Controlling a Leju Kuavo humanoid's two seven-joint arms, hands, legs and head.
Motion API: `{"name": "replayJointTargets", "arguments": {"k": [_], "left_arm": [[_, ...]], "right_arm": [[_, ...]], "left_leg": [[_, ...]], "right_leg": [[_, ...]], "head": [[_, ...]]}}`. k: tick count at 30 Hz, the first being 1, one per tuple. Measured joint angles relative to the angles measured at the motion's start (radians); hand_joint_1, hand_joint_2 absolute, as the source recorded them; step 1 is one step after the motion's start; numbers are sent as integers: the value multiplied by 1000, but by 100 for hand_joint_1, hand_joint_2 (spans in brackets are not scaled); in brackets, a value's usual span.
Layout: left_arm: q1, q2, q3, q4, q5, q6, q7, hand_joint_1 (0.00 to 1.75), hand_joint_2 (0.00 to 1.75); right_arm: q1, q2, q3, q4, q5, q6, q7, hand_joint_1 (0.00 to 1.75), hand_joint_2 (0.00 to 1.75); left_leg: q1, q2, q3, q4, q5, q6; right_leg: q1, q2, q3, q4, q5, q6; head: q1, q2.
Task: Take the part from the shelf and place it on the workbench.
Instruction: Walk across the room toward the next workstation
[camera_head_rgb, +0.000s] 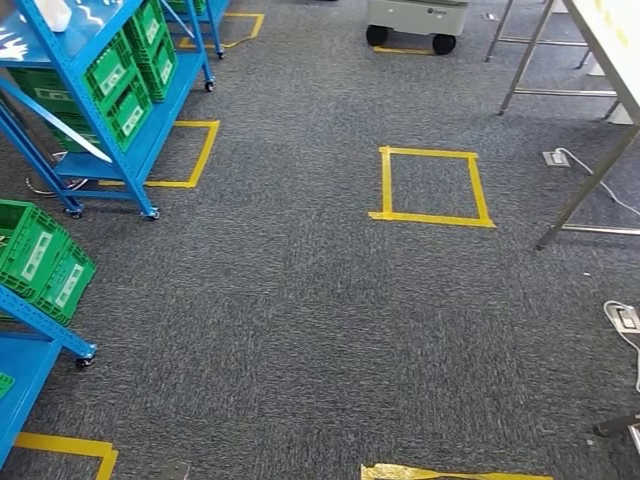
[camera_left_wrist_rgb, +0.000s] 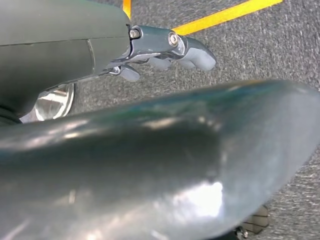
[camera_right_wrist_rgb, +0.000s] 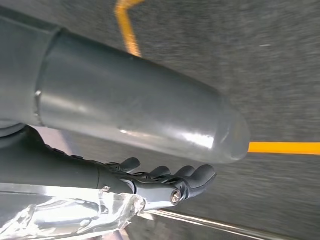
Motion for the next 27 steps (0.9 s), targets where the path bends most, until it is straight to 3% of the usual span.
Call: {"name": "replayJointTargets", "arguments": {"k": [2,4,5,7,9,11,12,13,15,17,18,20,22,24,26,27], "left_arm": [[-4,1,0,0,-4,-5,-3,0,0],[-5,2,0,0,-6,-9,-4,0,0],[-4,2,0,0,-7,-11,-4,0,0],[-8,3,0,0,-9,-15,-4,0,0],[-14,3,1,0,-11,-18,-4,0,0],[-16,2,1,0,-12,-19,-4,0,0],[-15,1,1,0,-12,-19,-4,0,0],[-14,1,1,0,-13,-19,-4,0,0],[-16,1,1,0,-15,-19,-4,0,0],[-21,0,0,0,-18,-19,-4,0,0],[-21,0,0,0,-18,-19,-4,0,0],[-18,2,0,0,-19,-19,-4,0,0],[-15,4,1,0,-19,-20,-4,0,0],[-16,4,1,0,-19,-21,-4,0,0],[-15,4,1,0,-17,-22,-4,0,0],[-12,5,1,0,-16,-22,-3,0,0]], "right_arm": [[-2,-4,-9,0,-3,-2,-29,0,0],[-3,-9,-15,0,1,-2,-51,0,0],[-4,-13,-17,0,7,0,-59,0,0],[-4,-19,-18,0,21,4,-71,0,0],[-1,-26,-18,0,29,8,-78,0,0],[0,-29,-18,0,33,10,-79,0,0],[-1,-30,-18,0,34,11,-79,0,0],[-2,-30,-18,0,35,11,-79,0,0],[-3,-31,-18,0,41,13,-79,0,0],[-3,-32,-18,0,48,17,-77,0,0],[-5,-33,-18,0,52,18,-76,0,0],[-11,-33,-17,0,58,21,-73,0,0],[-16,-33,-15,1,66,24,-71,0,0],[-15,-33,-11,5,74,28,-67,0,0],[-14,-33,-7,10,81,30,-60,0,0],[-14,-33,-5,12,85,32,-57,0,0]], "left_leg": [[1,-23,-4,1,2,-13],[5,-43,-10,-4,9,-27],[6,-37,-13,-2,7,-32],[4,12,-39,49,-27,-40],[3,67,-101,176,-94,-46],[6,83,-150,279,-127,-50],[7,85,-150,279,-115,-51],[7,90,-131,244,-88,-51],[4,132,-56,108,-28,-49],[0,169,-8,15,-5,-40],[-4,171,-3,2,-7,-34],[-4,146,-5,-1,-6,-20],[0,123,-3,-5,-2,-7],[2,100,-3,-6,-1,2],[2,71,-3,-6,-1,4],[1,56,-2,-6,-1,4]], "right_leg": [[-3,32,34,-67,17,-5],[1,16,40,-72,20,-19],[2,4,40,-74,23,-26],[2,-21,42,-80,27,-39],[5,-51,42,-81,26,-47],[8,-81,42,-81,24,-49],[8,-95,43,-81,23,-49],[8,-107,44,-81,21,-48],[11,-130,49,-80,16,-41],[17,-151,54,-79,8,-31],[19,-161,57,-79,6,-26],[17,-171,64,-81,0,-15],[12,-126,48,-39,-29,-5],[9,-70,-9,80,-87,-2],[10,-56,-69,189,-121,-2],[10,-55,-79,197,-110,-3]], "head": [[-1,0],[-2,0],[-2,0],[-7,0],[-11,0],[-11,0],[-11,0],[-11,0],[-12,0],[-10,0],[-8,0],[-6,0],[-2,0],[4,0],[6,0],[7,0]]}}
